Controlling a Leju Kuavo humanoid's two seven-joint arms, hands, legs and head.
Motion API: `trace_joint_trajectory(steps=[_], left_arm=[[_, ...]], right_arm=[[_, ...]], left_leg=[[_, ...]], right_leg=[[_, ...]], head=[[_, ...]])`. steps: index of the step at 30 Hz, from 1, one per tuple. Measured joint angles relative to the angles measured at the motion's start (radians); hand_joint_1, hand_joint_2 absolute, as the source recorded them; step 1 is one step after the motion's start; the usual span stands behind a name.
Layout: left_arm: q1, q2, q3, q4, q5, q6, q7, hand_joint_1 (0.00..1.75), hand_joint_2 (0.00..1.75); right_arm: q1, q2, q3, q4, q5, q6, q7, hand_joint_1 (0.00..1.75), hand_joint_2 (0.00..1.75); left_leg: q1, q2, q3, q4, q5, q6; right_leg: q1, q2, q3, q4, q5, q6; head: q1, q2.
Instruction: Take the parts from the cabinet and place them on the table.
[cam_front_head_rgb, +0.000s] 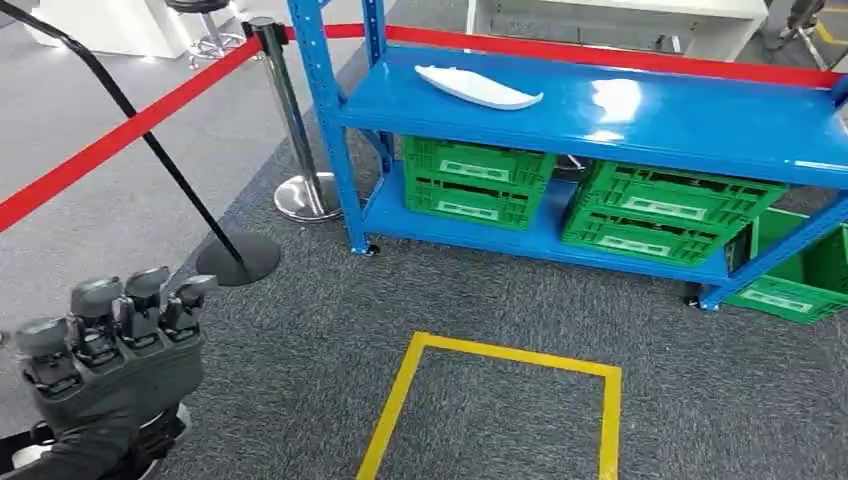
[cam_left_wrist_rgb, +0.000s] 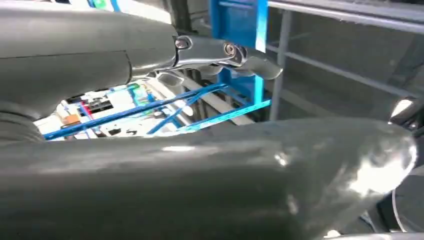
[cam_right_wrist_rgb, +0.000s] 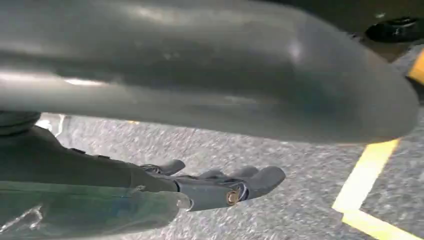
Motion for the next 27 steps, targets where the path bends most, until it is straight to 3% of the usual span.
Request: trace_joint_trajectory(steps=[2, 3, 4, 5, 7, 8, 9, 10, 13, 14, 15, 18, 19, 20, 23, 24, 25, 26, 27], left_arm=[[0.000, 0.000, 0.000, 0.000, 0.001, -0.001, 0.000, 0.00, 0.00], [0.001, 0.000, 0.000, 0.000, 0.001, -0.001, 0.000, 0.00, 0.00], [0.001, 0.000, 0.000, 0.000, 0.002, -0.001, 0.000, 0.00, 0.00], [0.001, 0.000, 0.000, 0.000, 0.002, -0.001, 0.000, 0.00, 0.00], [0.000, 0.000, 0.000, 0.000, 0.002, -0.002, 0.000, 0.00, 0.00], [0.001, -0.001, 0.000, 0.000, 0.002, -0.002, 0.000, 0.00, 0.00], [-0.001, -0.002, 0.000, 0.000, 0.002, -0.002, 0.000, 0.00, 0.00], [-0.002, -0.003, 0.000, 0.000, 0.002, -0.002, 0.000, 0.00, 0.00], [-0.002, -0.003, -0.002, -0.001, 0.002, -0.002, 0.000, 0.00, 0.00], [-0.003, -0.003, -0.002, -0.001, 0.002, -0.002, 0.000, 0.00, 0.00], [-0.006, -0.003, -0.002, -0.002, 0.002, -0.002, 0.000, 0.00, 0.00], [-0.005, -0.003, -0.003, -0.002, 0.002, -0.002, 0.000, 0.00, 0.00], [-0.004, -0.003, -0.003, -0.002, 0.002, -0.002, 0.000, 0.00, 0.00], [-0.005, -0.003, -0.003, -0.002, 0.002, -0.002, 0.000, 0.00, 0.00], [-0.005, -0.003, -0.003, -0.002, -0.002, -0.001, 0.000, 0.00, 0.00], [-0.005, -0.003, -0.003, -0.002, -0.004, -0.001, 0.000, 0.00, 0.00], [-0.006, -0.003, -0.003, -0.002, -0.005, 0.000, 0.000, 0.00, 0.00], [-0.006, -0.003, -0.003, -0.002, -0.005, 0.000, 0.000, 0.00, 0.00], [-0.006, -0.004, -0.003, -0.003, -0.006, 0.000, 0.000, 0.00, 0.00]], right_arm=[[0.002, 0.000, 0.000, 0.000, 0.000, 0.001, 0.000, 0.00, 0.00], [0.004, 0.000, 0.000, 0.000, 0.000, 0.001, 0.000, 0.00, 0.00], [0.006, 0.000, 0.000, 0.000, 0.000, 0.000, 0.000, 0.00, 0.00], [0.006, 0.000, 0.000, 0.000, 0.000, 0.000, 0.001, 0.00, 0.00], [0.005, 0.000, 0.000, 0.000, 0.000, 0.000, 0.001, 0.00, 0.00], [0.005, 0.000, 0.000, 0.000, 0.000, 0.000, 0.001, 0.00, 0.00], [0.003, 0.000, 0.000, 0.001, 0.000, 0.000, 0.001, 0.00, 0.00], [0.001, 0.000, 0.000, 0.001, 0.000, 0.000, 0.001, 0.00, 0.00], [0.006, 0.000, 0.000, 0.002, 0.000, 0.000, 0.002, 0.00, 0.00], [0.006, 0.000, 0.000, 0.002, 0.001, 0.000, 0.002, 0.00, 0.00], [0.005, -0.001, -0.001, 0.002, 0.001, 0.000, 0.002, 0.00, 0.00], [0.002, -0.002, -0.001, 0.002, 0.000, 0.002, -0.002, 0.00, 0.00], [0.002, -0.001, -0.003, 0.002, -0.003, 0.007, -0.003, 0.00, 0.00], [0.004, -0.002, -0.006, 0.002, -0.004, 0.009, -0.003, 0.00, 0.00], [0.004, -0.001, -0.011, 0.002, -0.016, 0.017, -0.008, 0.00, 0.00], [0.003, -0.001, -0.015, 0.002, -0.022, 0.019, -0.008, 0.00, 0.00], [0.003, -0.001, -0.021, 0.002, -0.031, 0.019, -0.008, 0.00, 0.00], [0.002, -0.001, -0.026, 0.002, -0.038, 0.019, -0.006, 0.00, 0.00], [0.003, -0.001, -0.031, 0.002, -0.044, 0.019, -0.003, 0.00, 0.00]], left_leg=[[-0.003, 0.000, 0.005, 0.001, -0.007, 0.006], [-0.003, -0.001, 0.010, 0.001, -0.012, 0.006], [-0.003, -0.002, 0.018, 0.001, -0.018, 0.006], [-0.003, -0.005, 0.028, 0.001, -0.024, 0.004], [-0.001, -0.007, 0.055, 0.001, -0.041, -0.002], [-0.001, -0.006, 0.062, 0.000, -0.051, -0.009], [-0.005, -0.007, 0.063, 0.002, -0.055, -0.015], [-0.005, -0.007, 0.057, -0.003, -0.056, -0.020], [-0.005, -0.007, 0.064, 0.000, -0.056, -0.032], [-0.005, -0.005, 0.051, 0.034, -0.056, -0.036], [-0.004, -0.004, 0.013, 0.101, -0.069, -0.041], [-0.002, -0.004, -0.130, 0.312, -0.169, -0.051], [-0.002, -0.004, -0.154, 0.325, -0.162, -0.051], [-0.002, -0.004, -0.155, 0.296, -0.123, -0.049], [-0.003, -0.002, -0.076, 0.063, 0.055, -0.039], [-0.005, 0.003, -0.067, 0.023, 0.049, -0.035], [-0.006, 0.004, -0.063, 0.017, 0.016, -0.031], [-0.009, 0.002, -0.060, 0.011, 0.026, -0.026], [-0.008, -0.001, -0.057, 0.003, 0.032, -0.017]], right_leg=[[0.000, 0.000, -0.092, 0.162, -0.070, 0.002], [0.000, 0.000, -0.129, 0.215, -0.080, 0.002], [0.000, 0.000, -0.138, 0.210, -0.063, 0.000], [0.000, 0.000, -0.124, 0.162, -0.023, -0.002], [-0.001, 0.000, -0.045, -0.024, 0.092, -0.007], [-0.001, 0.000, -0.018, -0.092, 0.120, -0.006], [0.002, 0.002, -0.017, -0.106, 0.083, -0.008], [0.005, 0.002, -0.012, -0.103, 0.085, -0.021], [0.001, 0.002, -0.004, -0.107, 0.093, -0.034], [0.000, 0.002, 0.006, -0.111, 0.090, -0.038], [0.000, 0.002, 0.011, -0.112, 0.085, -0.045], [0.001, 0.001, 0.026, -0.112, 0.066, -0.051], [0.001, 0.001, 0.035, -0.112, 0.059, -0.052], [0.002, 0.002, 0.047, -0.112, 0.052, -0.051], [0.001, 0.004, 0.082, -0.114, 0.028, -0.045], [0.005, 0.005, 0.092, -0.109, 0.021, -0.038], [0.007, 0.005, 0.086, -0.111, 0.013, -0.031], [0.005, 0.004, 0.087, -0.121, 0.004, -0.024], [0.005, 0.003, 0.096, -0.101, 0.018, -0.015]], head=[[0.002, 0.000], [0.001, 0.000], [0.001, 0.000], [0.002, 0.000], [0.002, 0.000], [0.003, 0.000], [0.003, 0.000], [0.002, 0.000], [-0.001, 0.000], [0.000, 0.000], [-0.005, 0.000], [-0.005, 0.000], [-0.005, 0.000], [-0.004, 0.000], [-0.005, 0.000], [-0.006, 0.000], [-0.007, 0.000], [-0.005, 0.000], [-0.006, 0.000]])
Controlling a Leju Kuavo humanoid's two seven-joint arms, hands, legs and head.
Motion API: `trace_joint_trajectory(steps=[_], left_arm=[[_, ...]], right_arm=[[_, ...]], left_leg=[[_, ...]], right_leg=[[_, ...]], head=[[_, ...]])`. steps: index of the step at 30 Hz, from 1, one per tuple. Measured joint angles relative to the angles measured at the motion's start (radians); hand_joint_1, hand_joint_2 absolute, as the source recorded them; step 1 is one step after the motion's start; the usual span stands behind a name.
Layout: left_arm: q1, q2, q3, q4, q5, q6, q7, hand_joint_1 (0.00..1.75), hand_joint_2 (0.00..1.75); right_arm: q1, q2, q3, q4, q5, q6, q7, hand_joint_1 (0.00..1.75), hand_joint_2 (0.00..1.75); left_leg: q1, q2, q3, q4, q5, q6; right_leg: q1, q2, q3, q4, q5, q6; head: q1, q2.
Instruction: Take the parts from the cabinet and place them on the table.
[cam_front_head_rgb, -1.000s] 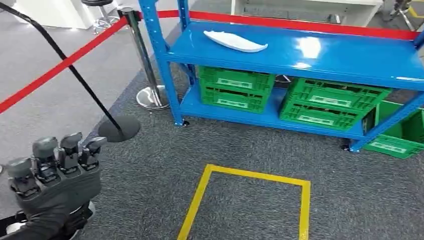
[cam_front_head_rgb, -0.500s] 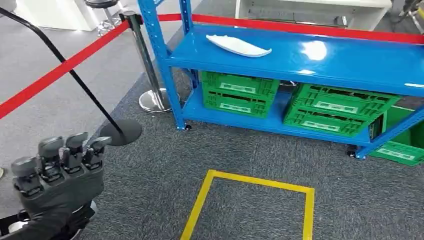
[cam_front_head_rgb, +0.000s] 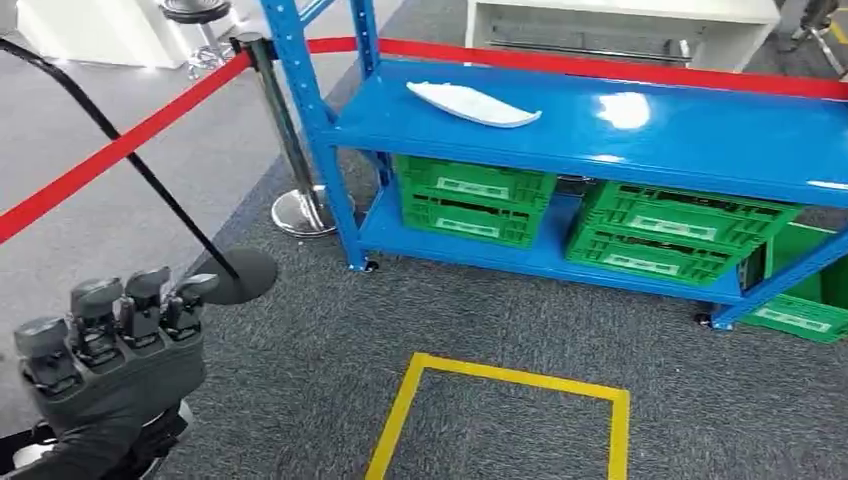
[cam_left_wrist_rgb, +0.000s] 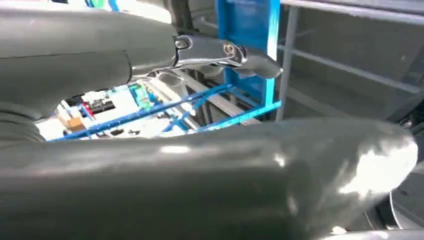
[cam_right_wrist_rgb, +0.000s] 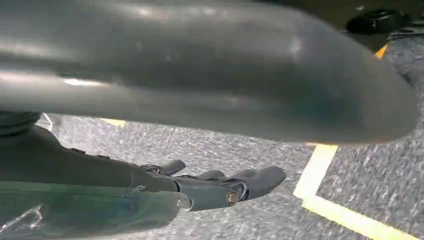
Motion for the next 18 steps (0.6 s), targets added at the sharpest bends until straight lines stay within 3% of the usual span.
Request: trace_joint_trajectory(steps=[2, 3, 5, 6, 7, 8, 9, 10, 11, 12, 13, 14, 16, 17, 18], left_arm=[[0.000, -0.003, 0.000, 0.000, -0.001, 0.000, 0.000, 0.00, 0.00], [-0.001, -0.003, 0.000, 0.000, -0.002, 0.000, 0.000, 0.00, 0.00], [-0.001, -0.004, 0.000, 0.000, -0.004, 0.002, 0.000, 0.00, 0.00], [-0.001, -0.004, 0.000, 0.000, -0.006, 0.003, 0.000, 0.00, 0.00], [0.000, -0.004, -0.001, 0.000, -0.009, 0.004, 0.000, 0.00, 0.00], [0.000, -0.004, -0.002, 0.000, -0.010, 0.005, 0.000, 0.00, 0.00], [0.000, -0.004, -0.002, 0.000, -0.010, 0.006, 0.000, 0.00, 0.00], [0.000, -0.004, -0.002, 0.000, -0.011, 0.008, 0.000, 0.00, 0.00], [0.000, -0.004, -0.002, 0.000, -0.011, 0.008, 0.000, 0.00, 0.00], [0.000, -0.003, -0.002, 0.000, -0.012, 0.010, 0.000, 0.00, 0.00], [0.000, -0.003, -0.002, -0.001, -0.012, 0.011, 0.000, 0.00, 0.00], [0.000, -0.003, -0.003, -0.003, -0.012, 0.011, 0.000, 0.00, 0.00], [0.000, -0.003, -0.004, -0.004, -0.013, 0.011, 0.000, 0.00, 0.00], [0.000, -0.003, -0.004, -0.005, -0.013, 0.011, 0.000, 0.00, 0.00], [-0.001, -0.003, -0.004, -0.005, -0.013, 0.011, 0.000, 0.00, 0.00]], right_arm=[[-0.002, 0.000, -0.013, 0.000, -0.018, 0.001, 0.008, 0.00, 0.00], [-0.005, 0.000, -0.021, 0.000, -0.029, 0.001, 0.008, 0.00, 0.00], [-0.010, 0.002, -0.041, 0.000, -0.058, 0.002, 0.010, 0.00, 0.00], [-0.009, 0.002, -0.050, 0.000, -0.067, 0.002, 0.010, 0.00, 0.00], [-0.007, 0.002, -0.062, 0.001, -0.076, 0.001, 0.009, 0.00, 0.00], [-0.005, 0.002, -0.071, 0.000, -0.081, 0.000, 0.008, 0.00, 0.00], [-0.004, 0.002, -0.078, 0.000, -0.085, -0.001, 0.007, 0.00, 0.00], [-0.005, 0.002, -0.085, 0.000, -0.089, -0.003, 0.005, 0.00, 0.00], [-0.006, 0.002, -0.093, 0.000, -0.093, -0.005, 0.002, 0.00, 0.00], [-0.008, 0.002, -0.098, 0.001, -0.096, -0.005, 0.002, 0.00, 0.00], [-0.015, 0.003, -0.102, 0.001, -0.099, -0.005, 0.000, 0.00, 0.00], [-0.017, 0.005, -0.106, 0.001, -0.100, -0.005, -0.002, 0.00, 0.00], [-0.015, 0.005, -0.114, 0.001, -0.099, -0.005, -0.003, 0.00, 0.00], [-0.014, 0.006, -0.115, 0.001, -0.089, -0.005, -0.006, 0.00, 0.00], [-0.014, 0.005, -0.114, 0.001, -0.076, -0.005, -0.005, 0.00, 0.00]], left_leg=[[0.004, 0.004, 0.028, -0.003, -0.002, 0.015], [0.004, 0.008, 0.037, -0.002, -0.008, 0.021], [0.002, 0.015, 0.045, -0.002, -0.019, 0.025], [0.002, 0.018, 0.049, -0.001, -0.026, 0.026], [0.002, 0.020, 0.056, -0.001, -0.032, 0.026], [0.002, 0.023, 0.065, -0.001, -0.040, 0.025], [0.003, 0.027, 0.077, -0.001, -0.048, 0.023], [0.004, 0.033, 0.094, -0.001, -0.059, 0.019], [0.005, 0.042, 0.112, -0.001, -0.072, 0.014], [0.000, 0.049, 0.123, -0.001, -0.082, 0.007], [-0.006, 0.056, 0.122, 0.000, -0.087, 0.002], [-0.008, 0.065, 0.123, -0.007, -0.092, -0.001], [-0.006, 0.069, 0.136, -0.005, -0.093, -0.009], [-0.004, 0.059, 0.137, 0.004, -0.098, -0.015], [-0.003, 0.039, 0.119, 0.040, -0.108, -0.020]], right_leg=[[-0.002, -0.001, 0.006, 0.012, -0.018, 0.007], [-0.002, -0.001, -0.009, 0.050, -0.042, 0.009], [-0.002, -0.001, -0.105, 0.207, -0.115, 0.012], [-0.002, -0.001, -0.150, 0.271, -0.137, 0.015], [-0.002, -0.001, -0.180, 0.300, -0.134, 0.015], [-0.002, -0.001, -0.185, 0.282, -0.106, 0.015], [-0.002, -0.002, -0.171, 0.226, -0.059, 0.013], [-0.003, -0.010, -0.140, 0.137, 0.005, 0.010], [-0.002, -0.038, -0.106, 0.042, 0.073, 0.012], [0.007, -0.072, -0.100, 0.019, 0.065, 0.013], [0.009, -0.074, -0.101, 0.005, 0.041, -0.006], [0.008, -0.061, -0.095, 0.003, 0.060, -0.012], [0.004, -0.036, -0.090, 0.002, 0.059, -0.021], [0.001, -0.029, -0.082, -0.001, 0.058, -0.024], [0.000, -0.025, -0.078, -0.001, 0.054, -0.029]], head=[[0.003, 0.000], [0.008, 0.000], [0.010, 0.000], [0.011, 0.000], [0.012, 0.000], [0.011, 0.000], [0.013, 0.000], [0.013, 0.000], [0.013, 0.000], [0.014, 0.000], [0.017, 0.000], [0.014, 0.000], [0.011, 0.000], [0.010, 0.000], [0.008, 0.000]])
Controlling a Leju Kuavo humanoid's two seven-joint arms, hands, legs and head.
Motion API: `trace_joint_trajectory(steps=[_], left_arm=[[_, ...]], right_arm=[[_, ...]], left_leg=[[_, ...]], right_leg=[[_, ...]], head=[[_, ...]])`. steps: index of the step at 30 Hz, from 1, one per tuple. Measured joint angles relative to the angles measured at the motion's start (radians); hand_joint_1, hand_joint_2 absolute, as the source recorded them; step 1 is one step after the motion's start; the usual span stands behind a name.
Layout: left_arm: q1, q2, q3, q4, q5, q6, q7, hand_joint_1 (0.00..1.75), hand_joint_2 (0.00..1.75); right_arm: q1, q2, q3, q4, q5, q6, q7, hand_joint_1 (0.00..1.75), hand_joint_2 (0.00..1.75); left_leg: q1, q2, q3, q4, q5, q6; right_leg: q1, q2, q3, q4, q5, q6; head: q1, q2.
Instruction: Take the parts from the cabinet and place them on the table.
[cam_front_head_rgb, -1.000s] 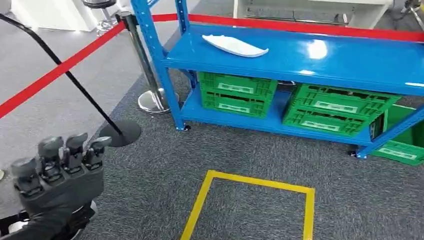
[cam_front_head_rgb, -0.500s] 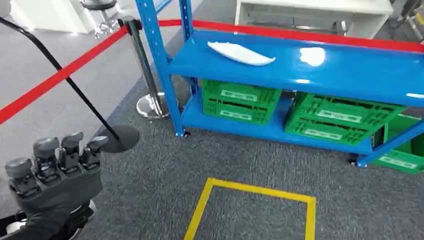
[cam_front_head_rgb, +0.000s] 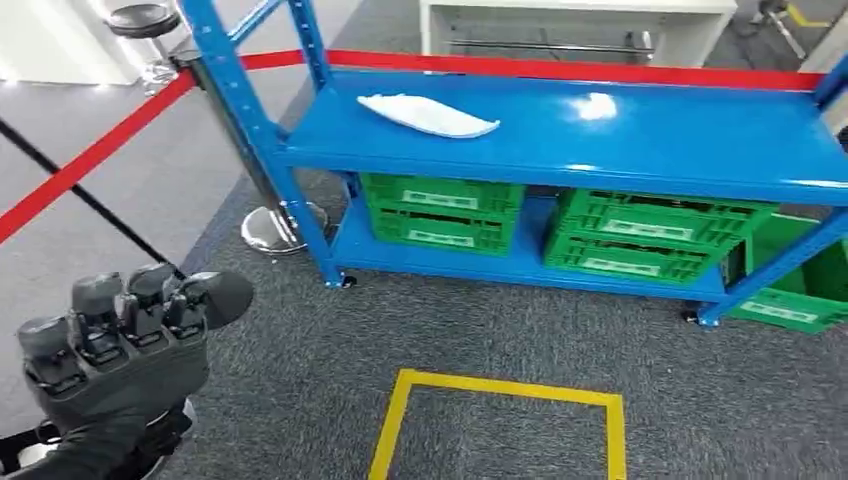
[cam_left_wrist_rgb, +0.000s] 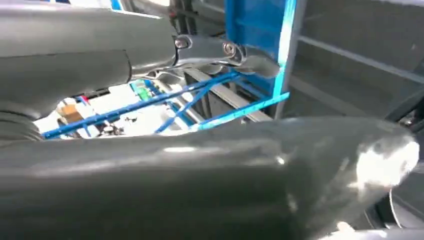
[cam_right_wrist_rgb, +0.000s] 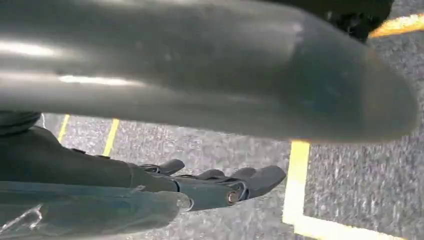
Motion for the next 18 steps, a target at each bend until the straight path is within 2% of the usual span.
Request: trace_joint_trajectory(steps=[1, 3, 4, 5, 6, 8, 9, 10, 11, 18], left_arm=[[0.000, 0.000, 0.000, 0.000, 0.000, 0.000, 0.000, 0.00, 0.00], [0.001, 0.000, 0.000, 0.000, 0.000, 0.000, 0.000, 0.00, 0.00], [0.001, 0.000, -0.001, 0.000, 0.000, -0.001, 0.000, 0.00, 0.00], [0.001, 0.000, -0.001, 0.000, 0.000, -0.001, 0.000, 0.00, 0.00], [0.001, 0.000, -0.001, 0.000, 0.000, -0.001, 0.000, 0.00, 0.00], [0.000, 0.000, -0.002, 0.000, 0.000, -0.001, 0.000, 0.00, 0.00], [-0.001, 0.000, -0.002, 0.000, 0.000, -0.001, 0.000, 0.00, 0.00], [-0.002, 0.000, -0.002, 0.000, 0.000, -0.001, 0.000, 0.00, 0.00], [-0.001, 0.000, -0.003, 0.000, 0.000, -0.001, 0.000, 0.00, 0.00], [-0.001, 0.000, -0.003, 0.000, 0.000, -0.001, 0.000, 0.00, 0.00]], right_arm=[[-0.001, 0.000, 0.000, 0.000, 0.010, 0.000, 0.002, 0.00, 0.00], [-0.002, 0.000, 0.000, 0.000, 0.018, 0.003, 0.005, 0.00, 0.00], [-0.002, 0.000, 0.000, 0.000, 0.023, 0.005, 0.008, 0.00, 0.00], [0.000, 0.000, 0.000, 0.000, 0.025, 0.007, 0.011, 0.00, 0.00], [0.002, 0.000, 0.000, 0.000, 0.027, 0.008, 0.012, 0.00, 0.00], [0.001, 0.000, 0.001, 0.000, 0.031, 0.008, 0.013, 0.00, 0.00], [0.001, 0.000, 0.001, 0.000, 0.031, 0.007, 0.013, 0.00, 0.00], [0.000, 0.001, 0.001, 0.000, 0.034, 0.007, 0.013, 0.00, 0.00], [-0.002, 0.001, 0.001, 0.000, 0.034, 0.007, 0.013, 0.00, 0.00], [-0.002, 0.001, 0.001, 0.000, 0.034, 0.006, 0.013, 0.00, 0.00]], left_leg=[[0.002, -0.011, -0.043, 0.070, -0.025, -0.005], [0.002, -0.017, -0.146, 0.220, -0.088, -0.009], [0.002, -0.018, -0.189, 0.268, -0.100, -0.007], [0.002, -0.019, -0.205, 0.264, -0.078, -0.004], [0.001, -0.020, -0.199, 0.225, -0.033, 0.002], [-0.004, -0.021, -0.143, 0.068, 0.085, 0.016], [-0.009, -0.020, -0.117, -0.003, 0.128, 0.027], [-0.015, -0.023, -0.114, -0.030, 0.085, 0.031], [-0.015, -0.027, -0.113, -0.028, 0.072, 0.029], [-0.015, -0.027, -0.113, -0.028, 0.073, 0.029]], right_leg=[[0.000, 0.008, 0.002, 0.000, -0.004, -0.005], [0.001, 0.019, 0.007, 0.000, -0.012, -0.010], [0.002, 0.024, 0.012, 0.000, -0.018, -0.010], [0.003, 0.028, 0.020, 0.000, -0.023, -0.011], [0.004, 0.032, 0.029, 0.000, -0.029, -0.010], [0.004, 0.037, 0.049, -0.002, -0.040, -0.008], [0.003, 0.039, 0.048, -0.003, -0.045, -0.005], [0.006, 0.045, 0.058, 0.001, -0.052, 0.003], [0.005, 0.045, 0.056, -0.007, -0.056, 0.009], [0.005, 0.045, 0.056, -0.007, -0.056, 0.009]], head=[[-0.002, 0.000], [-0.003, 0.000], [-0.004, 0.000], [-0.004, 0.000], [-0.004, 0.000], [-0.004, 0.000], [-0.003, 0.000], [-0.005, 0.000], [-0.003, 0.000], [-0.003, 0.000]])
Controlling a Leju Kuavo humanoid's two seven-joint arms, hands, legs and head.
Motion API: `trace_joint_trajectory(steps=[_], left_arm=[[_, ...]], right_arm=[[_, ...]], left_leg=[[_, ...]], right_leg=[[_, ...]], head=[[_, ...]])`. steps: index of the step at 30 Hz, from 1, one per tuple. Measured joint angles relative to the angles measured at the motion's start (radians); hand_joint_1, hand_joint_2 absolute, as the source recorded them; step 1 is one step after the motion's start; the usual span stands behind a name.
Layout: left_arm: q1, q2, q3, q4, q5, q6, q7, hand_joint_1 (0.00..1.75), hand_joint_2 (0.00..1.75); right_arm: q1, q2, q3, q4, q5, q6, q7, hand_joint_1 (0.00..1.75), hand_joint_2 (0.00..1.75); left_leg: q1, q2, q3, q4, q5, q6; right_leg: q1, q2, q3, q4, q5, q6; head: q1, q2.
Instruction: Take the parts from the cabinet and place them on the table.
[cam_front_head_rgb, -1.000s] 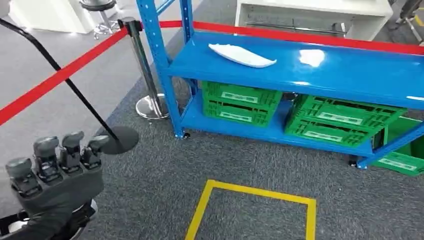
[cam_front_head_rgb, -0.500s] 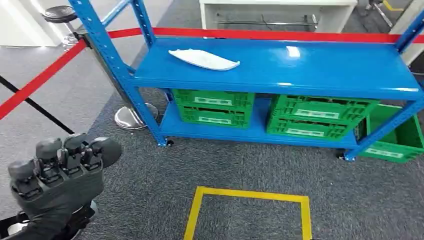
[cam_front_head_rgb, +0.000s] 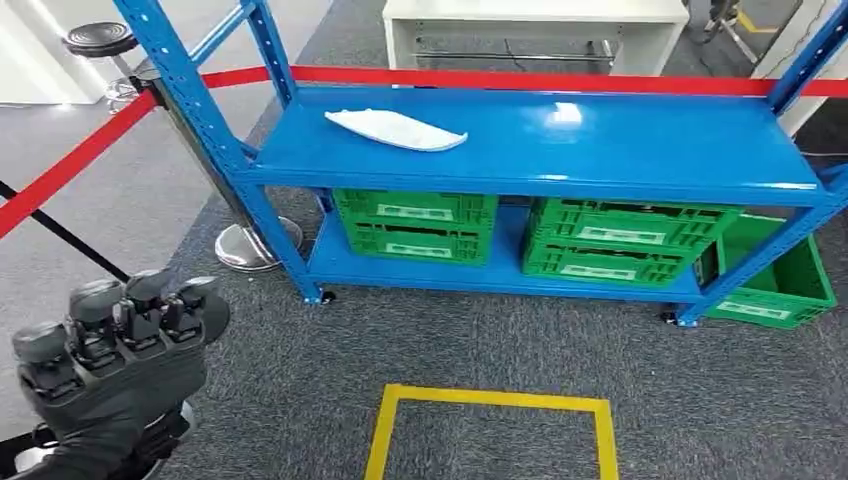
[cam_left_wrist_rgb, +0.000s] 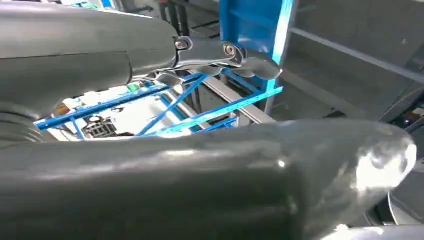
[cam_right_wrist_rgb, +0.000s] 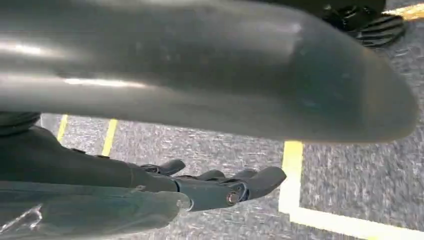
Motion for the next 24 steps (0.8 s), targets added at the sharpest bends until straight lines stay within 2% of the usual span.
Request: trace_joint_trajectory(steps=[2, 3, 4, 5, 6, 7, 8, 9, 10, 11, 12, 14, 15, 16, 17, 18, 19, 20, 21, 22, 24], left_arm=[[0.000, 0.000, 0.000, 0.000, 0.000, 0.000, 0.000, 0.00, 0.00], [0.000, 0.000, -0.001, 0.000, 0.000, 0.000, 0.000, 0.00, 0.00], [-0.002, 0.000, -0.002, -0.001, 0.000, 0.000, 0.000, 0.00, 0.00], [-0.001, -0.001, -0.002, -0.002, 0.000, 0.000, 0.000, 0.00, 0.00], [-0.001, -0.001, -0.001, -0.002, 0.000, 0.000, 0.000, 0.00, 0.00], [0.000, -0.002, -0.003, -0.002, 0.000, 0.000, 0.000, 0.00, 0.00], [0.000, -0.003, -0.006, -0.002, -0.001, 0.000, 0.000, 0.00, 0.00], [0.000, -0.005, -0.006, -0.002, -0.002, 0.000, 0.000, 0.00, 0.00], [-0.002, -0.006, -0.007, -0.002, -0.002, 0.000, 0.000, 0.00, 0.00], [-0.004, -0.007, -0.007, -0.002, -0.002, 0.000, 0.000, 0.00, 0.00], [-0.004, -0.007, -0.008, -0.002, -0.003, 0.000, 0.000, 0.00, 0.00], [-0.004, -0.007, -0.009, -0.002, -0.005, 0.000, 0.000, 0.00, 0.00], [-0.007, -0.008, -0.010, -0.003, -0.005, 0.001, 0.000, 0.00, 0.00], [-0.009, -0.008, -0.010, -0.004, -0.006, 0.001, 0.000, 0.00, 0.00], [-0.009, -0.008, -0.010, -0.004, -0.006, 0.001, 0.000, 0.00, 0.00], [-0.008, -0.008, -0.011, -0.004, -0.006, 0.001, 0.000, 0.00, 0.00], [-0.007, -0.008, -0.011, -0.004, -0.006, 0.002, 0.000, 0.00, 0.00], [-0.007, -0.008, -0.011, -0.004, -0.007, 0.002, 0.000, 0.00, 0.00], [-0.006, -0.008, -0.011, -0.004, -0.010, 0.003, 0.000, 0.00, 0.00], [-0.006, -0.008, -0.012, -0.004, -0.011, 0.005, 0.000, 0.00, 0.00], [-0.007, -0.009, -0.013, -0.005, -0.016, 0.006, 0.000, 0.00, 0.00]], right_arm=[[0.000, 0.000, 0.000, 0.000, 0.001, 0.000, 0.001, 0.00, 0.00], [0.001, 0.000, 0.000, 0.000, 0.002, 0.000, 0.001, 0.00, 0.00], [0.003, 0.000, 0.000, 0.000, 0.003, -0.001, 0.002, 0.00, 0.00], [0.003, 0.000, 0.000, 0.000, 0.003, 0.000, 0.002, 0.00, 0.00], [0.002, 0.000, 0.000, 0.000, 0.003, -0.001, 0.002, 0.00, 0.00], [0.005, 0.000, 0.003, 0.000, 0.003, -0.002, 0.002, 0.00, 0.00], [0.006, -0.002, 0.004, 0.000, 0.005, -0.003, 0.002, 0.00, 0.00], [0.007, -0.002, 0.004, 0.000, 0.005, -0.003, 0.002, 0.00, 0.00], [0.006, 0.002, 0.005, 0.003, 0.005, -0.003, 0.002, 0.00, 0.00], [0.004, 0.002, 0.005, 0.003, 0.005, -0.003, 0.001, 0.00, 0.00], [0.006, 0.002, 0.005, 0.003, 0.006, -0.002, 0.002, 0.00, 0.00], [0.006, 0.002, 0.005, 0.003, 0.006, -0.003, 0.002, 0.00, 0.00], [0.006, 0.002, 0.005, 0.003, 0.007, -0.003, 0.001, 0.00, 0.00], [0.006, 0.002, 0.005, 0.002, 0.007, -0.004, 0.001, 0.00, 0.00], [0.005, 0.001, 0.005, 0.002, 0.008, -0.004, 0.000, 0.00, 0.00], [0.005, 0.000, 0.005, 0.002, 0.008, -0.004, 0.000, 0.00, 0.00], [0.005, 0.000, 0.005, 0.002, 0.008, -0.004, 0.000, 0.00, 0.00], [0.006, 0.000, 0.005, 0.002, 0.008, -0.004, 0.000, 0.00, 0.00], [0.008, -0.001, 0.005, 0.002, 0.010, -0.004, 0.000, 0.00, 0.00], [0.008, -0.001, 0.006, 0.002, 0.011, -0.005, 0.000, 0.00, 0.00], [0.007, -0.001, 0.006, 0.002, 0.011, -0.005, 0.000, 0.00, 0.00]], left_leg=[[-0.001, -0.001, 0.002, -0.005, 0.000, 0.001], [0.001, -0.003, 0.005, -0.018, 0.004, 0.004], [0.002, -0.004, 0.015, -0.022, 0.019, 0.011], [0.006, -0.003, 0.025, -0.023, 0.034, 0.015], [0.008, 0.001, 0.038, -0.024, 0.032, 0.021], [0.008, 0.000, 0.045, -0.023, 0.018, 0.024], [0.020, -0.003, 0.081, -0.021, -0.009, 0.008], [0.021, -0.001, 0.089, -0.021, -0.019, -0.001], [0.019, -0.002, 0.094, -0.015, -0.024, -0.008], [0.016, -0.002, 0.089, -0.017, -0.026, -0.010], [0.016, -0.002, 0.092, -0.015, -0.027, -0.012], [0.018, -0.003, 0.090, -0.015, -0.029, -0.018], [0.019, -0.003, 0.079, 0.012, -0.030, -0.021], [0.019, -0.003, 0.046, 0.071, -0.046, -0.028], [0.020, -0.003, 0.000, 0.147, -0.075, -0.032], [0.020, -0.003, -0.055, 0.230, -0.111, -0.034], [0.020, -0.003, -0.100, 0.291, -0.134, -0.033], [0.020, -0.003, -0.128, 0.311, -0.131, -0.032], [0.019, -0.003, -0.132, 0.290, -0.099, -0.028], [0.019, -0.003, -0.115, 0.232, -0.044, -0.022], [0.017, -0.003, -0.055, 0.070, 0.071, -0.010]], right_leg=[[-0.001, -0.001, -0.001, -0.005, -0.004, 0.004], [0.000, -0.002, 0.012, 0.013, 0.014, 0.010], [0.000, -0.003, 0.017, 0.006, 0.011, 0.016], [0.000, -0.004, 0.016, 0.009, 0.002, 0.019], [0.000, -0.012, 0.005, 0.053, -0.032, 0.025], [-0.005, -0.016, -0.153, 0.304, -0.137, 0.037], [-0.016, -0.019, -0.089, 0.095, 0.026, 0.054], [-0.022, -0.022, -0.061, 0.016, 0.071, 0.062], [-0.016, -0.018, -0.061, 0.006, 0.033, 0.049], [-0.015, -0.017, -0.053, 0.009, 0.037, 0.022], [-0.015, -0.017, -0.057, 0.009, 0.049, 0.014], [-0.016, -0.015, -0.050, 0.009, 0.048, 0.003], [-0.016, -0.015, -0.045, 0.005, 0.045, -0.002], [-0.016, -0.015, -0.040, 0.004, 0.041, -0.008], [-0.016, -0.015, -0.037, 0.003, 0.036, -0.013], [-0.014, -0.015, -0.033, 0.003, 0.031, -0.016], [-0.013, -0.015, -0.028, 0.003, 0.025, -0.017], [-0.011, -0.014, -0.020, 0.003, 0.018, -0.017], [-0.010, -0.013, -0.010, 0.003, 0.011, -0.018], [-0.009, -0.011, 0.003, 0.003, 0.003, -0.017], [-0.010, -0.008, 0.022, 0.000, -0.013, -0.012]], head=[[-0.001, 0.000], [-0.004, 0.000], [-0.003, 0.000], [-0.004, 0.000], [0.003, 0.000], [0.005, 0.000], [0.006, 0.000], [0.006, 0.000], [0.011, 0.000], [0.011, 0.000], [0.005, 0.000], [0.003, 0.000], [0.004, 0.000], [0.000, 0.000], [0.000, 0.000], [-0.001, 0.000], [-0.002, 0.000], [-0.001, 0.000], [-0.002, 0.000], [-0.002, 0.000], [-0.002, 0.000]])
